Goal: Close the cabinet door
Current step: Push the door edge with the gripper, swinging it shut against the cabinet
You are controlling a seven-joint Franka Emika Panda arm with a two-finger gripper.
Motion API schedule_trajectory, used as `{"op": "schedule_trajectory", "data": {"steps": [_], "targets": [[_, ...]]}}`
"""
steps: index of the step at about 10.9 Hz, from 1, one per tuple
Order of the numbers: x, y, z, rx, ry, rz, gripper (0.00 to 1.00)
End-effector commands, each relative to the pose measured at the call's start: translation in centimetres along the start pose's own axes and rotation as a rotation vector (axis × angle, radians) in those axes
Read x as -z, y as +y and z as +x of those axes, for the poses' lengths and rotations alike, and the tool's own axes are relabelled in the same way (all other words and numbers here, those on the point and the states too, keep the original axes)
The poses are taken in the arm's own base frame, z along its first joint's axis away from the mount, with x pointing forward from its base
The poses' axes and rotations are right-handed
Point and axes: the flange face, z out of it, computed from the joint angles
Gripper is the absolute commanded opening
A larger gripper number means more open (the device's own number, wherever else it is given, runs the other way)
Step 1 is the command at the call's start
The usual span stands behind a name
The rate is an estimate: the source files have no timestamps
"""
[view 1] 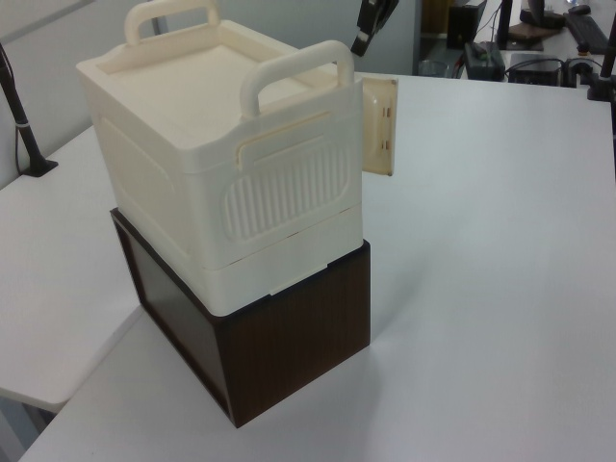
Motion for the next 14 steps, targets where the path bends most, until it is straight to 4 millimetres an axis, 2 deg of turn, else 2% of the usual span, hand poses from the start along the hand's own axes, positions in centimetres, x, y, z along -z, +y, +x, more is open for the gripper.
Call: {"op": "schedule_trajectory", "data": {"steps": [1, 3, 7, 11, 13, 14], "targets": [[-1.0, -7.0, -1.9, 0.113, -0.040, 0.066, 0.00], [-1.3, -10.4, -3.1, 0.157, -0.056, 0.097, 0.00], [-1.6, -13.2, -3.3, 0.185, -0.014, 0.146, 0.00], [-1.6, -13.2, -3.3, 0.183, -0.018, 0.167, 0.00], [-2.4, -11.8, -3.4, 0.200, -0.040, 0.139, 0.00], [-3.4, -9.8, -3.5, 0.181, -0.082, 0.106, 0.00]]}}
